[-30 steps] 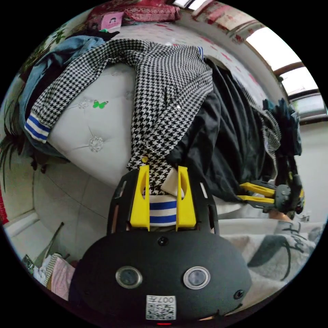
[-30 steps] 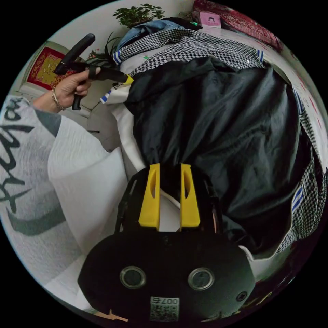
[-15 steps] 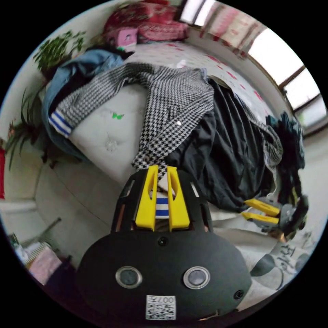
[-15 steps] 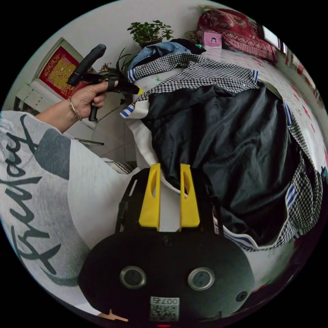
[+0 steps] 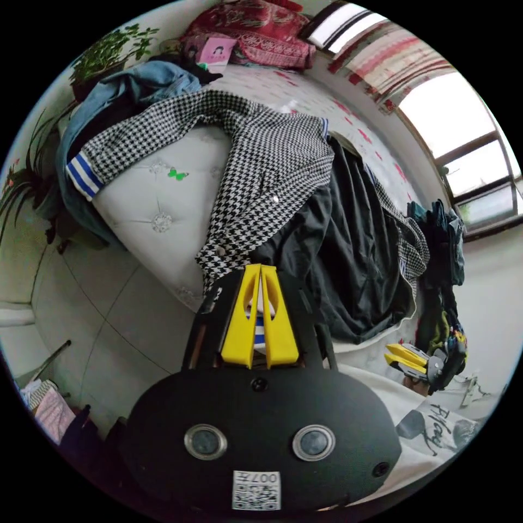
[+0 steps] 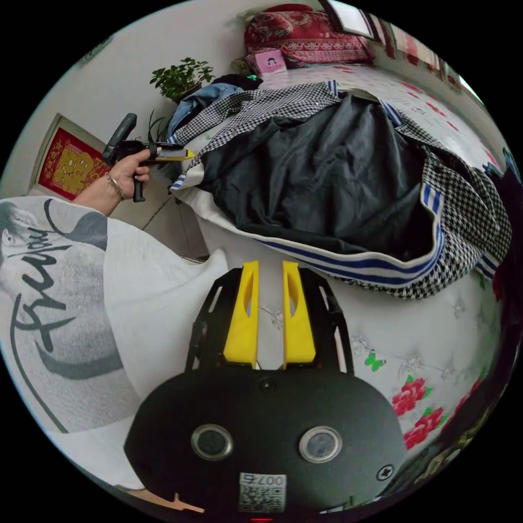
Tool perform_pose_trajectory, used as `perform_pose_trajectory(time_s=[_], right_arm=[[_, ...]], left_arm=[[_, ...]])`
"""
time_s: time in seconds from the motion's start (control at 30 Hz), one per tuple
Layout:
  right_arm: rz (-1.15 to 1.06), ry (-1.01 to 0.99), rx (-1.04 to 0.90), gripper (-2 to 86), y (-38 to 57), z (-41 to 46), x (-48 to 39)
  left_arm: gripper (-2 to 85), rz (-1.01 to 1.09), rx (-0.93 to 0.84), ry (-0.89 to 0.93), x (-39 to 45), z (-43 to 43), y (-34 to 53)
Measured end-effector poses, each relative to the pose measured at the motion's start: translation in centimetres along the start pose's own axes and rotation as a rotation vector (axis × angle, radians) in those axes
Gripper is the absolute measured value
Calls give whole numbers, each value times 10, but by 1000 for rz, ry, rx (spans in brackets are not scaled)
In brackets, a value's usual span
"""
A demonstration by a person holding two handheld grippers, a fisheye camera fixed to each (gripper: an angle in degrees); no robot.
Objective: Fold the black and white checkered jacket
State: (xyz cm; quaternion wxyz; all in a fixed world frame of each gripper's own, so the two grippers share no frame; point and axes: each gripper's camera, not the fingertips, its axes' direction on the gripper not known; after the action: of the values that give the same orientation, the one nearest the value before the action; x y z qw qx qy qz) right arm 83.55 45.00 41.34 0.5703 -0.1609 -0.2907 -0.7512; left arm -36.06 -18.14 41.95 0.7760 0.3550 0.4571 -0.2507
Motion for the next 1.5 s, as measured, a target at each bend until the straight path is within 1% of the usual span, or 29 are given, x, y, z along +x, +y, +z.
perform_pose_trajectory(time_s=[0.07,0.13,0.2,0.27,0.33,0.37,0.47,0.5,0.57,0.63,0.73,0.77,0.8,0.83,0.87,0.93,0.97,1.07,1.37,1.43,1.5], right_arm=[[26,-10,19,34,5,-9,4],[52,-13,36,35,10,-19,7],[65,-10,47,37,13,-26,8],[72,-9,48,38,16,-30,8],[79,-11,38,40,20,-32,8],[82,-12,32,40,20,-32,8],[91,-27,21,43,20,-36,7],[94,-27,26,44,20,-39,7],[102,-26,35,45,19,-44,7],[120,-34,45,47,19,-48,9],[140,-55,51,49,17,-51,12],[144,-57,54,50,16,-52,12],[149,-64,62,51,15,-54,12],[152,-71,68,51,14,-55,11],[152,-75,69,52,14,-56,10],[149,-78,59,53,11,-54,7],[148,-78,53,53,10,-53,7],[147,-83,39,53,5,-51,3],[191,-88,78,57,-4,-59,1],[210,-105,89,58,-7,-59,3],[216,-111,95,59,-11,-59,3]], left_arm=[[2,-10,30,-31,-3,-1,4],[34,-84,71,-43,-18,-2,6],[85,-151,96,27,-43,1,1],[101,-157,76,74,-56,11,-6],[97,-153,4,65,-65,30,-15],[75,-151,-27,37,-67,41,-17],[3,-122,-30,-58,-62,42,-19],[-3,-78,-7,-92,-54,37,-17],[-6,12,51,-96,-40,29,-10],[-6,71,56,-69,-30,29,-6],[2,36,97,-63,-32,32,1],[26,-5,120,-90,-39,34,3],[67,-16,126,-101,-45,38,2],[77,-12,119,-98,-49,41,0],[99,0,83,-83,-55,50,-5],[109,16,-12,-68,-61,70,-13],[108,28,-64,-82,-63,83,-16],[85,97,-70,-148,-53,88,-16],[64,304,78,-458,0,60,16],[61,347,109,-450,9,55,23],[58,426,215,-337,23,36,35]])
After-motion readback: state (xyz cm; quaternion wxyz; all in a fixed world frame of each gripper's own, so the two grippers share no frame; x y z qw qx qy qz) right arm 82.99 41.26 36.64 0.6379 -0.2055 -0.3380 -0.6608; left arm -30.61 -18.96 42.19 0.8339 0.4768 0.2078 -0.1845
